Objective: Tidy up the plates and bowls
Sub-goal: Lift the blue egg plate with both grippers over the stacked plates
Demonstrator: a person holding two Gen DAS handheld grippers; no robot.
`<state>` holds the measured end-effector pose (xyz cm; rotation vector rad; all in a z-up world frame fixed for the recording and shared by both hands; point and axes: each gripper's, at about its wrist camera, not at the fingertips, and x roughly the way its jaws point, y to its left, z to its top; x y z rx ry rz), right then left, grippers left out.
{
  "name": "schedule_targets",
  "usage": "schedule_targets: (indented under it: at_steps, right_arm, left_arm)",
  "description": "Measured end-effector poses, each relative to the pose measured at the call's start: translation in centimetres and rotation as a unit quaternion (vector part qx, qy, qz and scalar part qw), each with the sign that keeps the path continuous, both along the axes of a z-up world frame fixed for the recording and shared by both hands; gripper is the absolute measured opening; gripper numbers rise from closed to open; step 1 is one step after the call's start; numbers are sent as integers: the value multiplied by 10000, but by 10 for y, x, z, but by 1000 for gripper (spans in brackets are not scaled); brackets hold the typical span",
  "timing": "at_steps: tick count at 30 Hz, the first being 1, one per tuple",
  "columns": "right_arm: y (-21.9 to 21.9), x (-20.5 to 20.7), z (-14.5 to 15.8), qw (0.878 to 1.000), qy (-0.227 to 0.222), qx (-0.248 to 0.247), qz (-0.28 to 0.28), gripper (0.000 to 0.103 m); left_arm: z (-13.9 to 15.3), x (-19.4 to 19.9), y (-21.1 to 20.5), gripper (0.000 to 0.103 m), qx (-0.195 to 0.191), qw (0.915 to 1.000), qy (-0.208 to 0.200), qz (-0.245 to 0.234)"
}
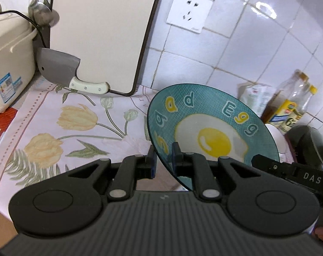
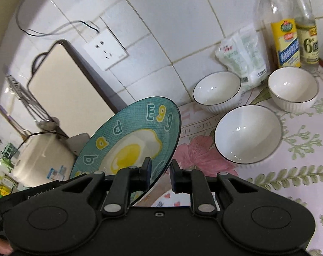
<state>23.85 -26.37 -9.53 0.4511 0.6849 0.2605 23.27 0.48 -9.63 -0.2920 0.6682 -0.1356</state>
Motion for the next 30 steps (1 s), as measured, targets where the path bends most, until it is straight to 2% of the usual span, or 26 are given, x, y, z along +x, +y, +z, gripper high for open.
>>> schedule_targets:
  at_steps: [7,13,20,30]
  right_arm:
    - [-20,-46,27,9997,-189,9,141,22]
    - [-37,-80,37,9994,-239,-74,239,23]
    - [-53,-110,26,9992,-107,-185,330,23]
    - [-60,-125,-7,9990,273,-229,285,24]
  left_arm:
    - [28,-55,-16,12,105,9998,-158,-92]
    - [36,-91,-31,12,178,9995,-179,-170]
    - [22,-117,-46,12,177,9994,-62,-283]
    - [-12,-118,-53,12,195,9985,303,-407]
